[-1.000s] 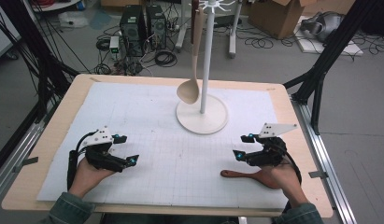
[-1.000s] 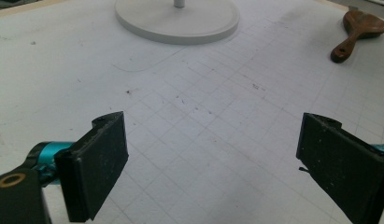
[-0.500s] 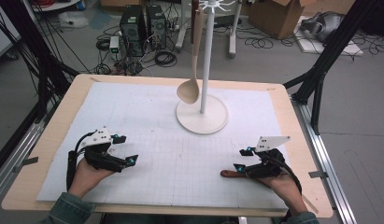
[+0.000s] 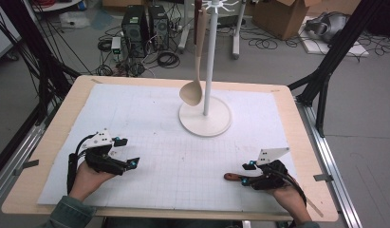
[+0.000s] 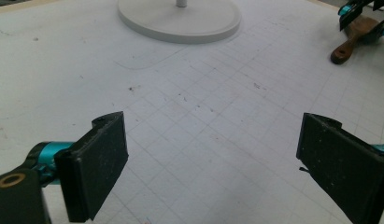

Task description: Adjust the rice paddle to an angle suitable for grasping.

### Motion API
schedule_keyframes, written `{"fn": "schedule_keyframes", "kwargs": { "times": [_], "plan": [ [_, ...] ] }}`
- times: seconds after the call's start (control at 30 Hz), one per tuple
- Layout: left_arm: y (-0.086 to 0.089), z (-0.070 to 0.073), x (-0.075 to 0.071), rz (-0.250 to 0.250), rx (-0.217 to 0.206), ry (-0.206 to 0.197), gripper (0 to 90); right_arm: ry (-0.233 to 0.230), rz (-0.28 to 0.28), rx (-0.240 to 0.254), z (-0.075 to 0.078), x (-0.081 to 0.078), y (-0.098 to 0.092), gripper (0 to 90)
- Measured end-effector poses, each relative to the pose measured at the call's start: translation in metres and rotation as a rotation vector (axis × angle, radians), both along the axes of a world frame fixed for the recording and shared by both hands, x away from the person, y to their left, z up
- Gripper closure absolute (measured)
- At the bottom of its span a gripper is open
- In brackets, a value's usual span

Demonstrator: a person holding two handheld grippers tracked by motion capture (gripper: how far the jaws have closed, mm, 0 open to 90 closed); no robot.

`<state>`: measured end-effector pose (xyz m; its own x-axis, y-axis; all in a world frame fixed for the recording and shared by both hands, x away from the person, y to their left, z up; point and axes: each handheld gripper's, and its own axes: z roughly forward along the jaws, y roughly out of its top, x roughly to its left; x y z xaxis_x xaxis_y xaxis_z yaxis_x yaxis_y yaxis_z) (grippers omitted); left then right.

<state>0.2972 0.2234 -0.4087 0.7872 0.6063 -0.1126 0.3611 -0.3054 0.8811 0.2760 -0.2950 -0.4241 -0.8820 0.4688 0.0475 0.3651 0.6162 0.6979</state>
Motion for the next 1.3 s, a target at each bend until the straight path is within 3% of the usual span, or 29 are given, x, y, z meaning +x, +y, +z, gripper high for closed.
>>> {"fn": "schedule_keyframes", "kwargs": {
  "times": [0.37,0.7,1.07,1.3],
  "plan": [
    [0.001,0.000,0.001,0.005,-0.013,0.004,9.3,0.011,0.031,-0.079,-0.008,0.000,0.004,60.4],
    [0.002,0.000,0.001,0.003,-0.013,0.006,9.3,0.004,0.026,-0.102,-0.005,0.007,0.008,68.7],
    [0.003,-0.001,0.002,0.005,-0.011,0.012,9.3,0.023,0.017,-0.142,-0.005,0.014,0.003,70.3],
    [0.003,-0.001,0.002,0.005,-0.015,0.014,9.3,0.034,0.055,-0.140,-0.005,0.018,0.000,72.2]
  ]
}}
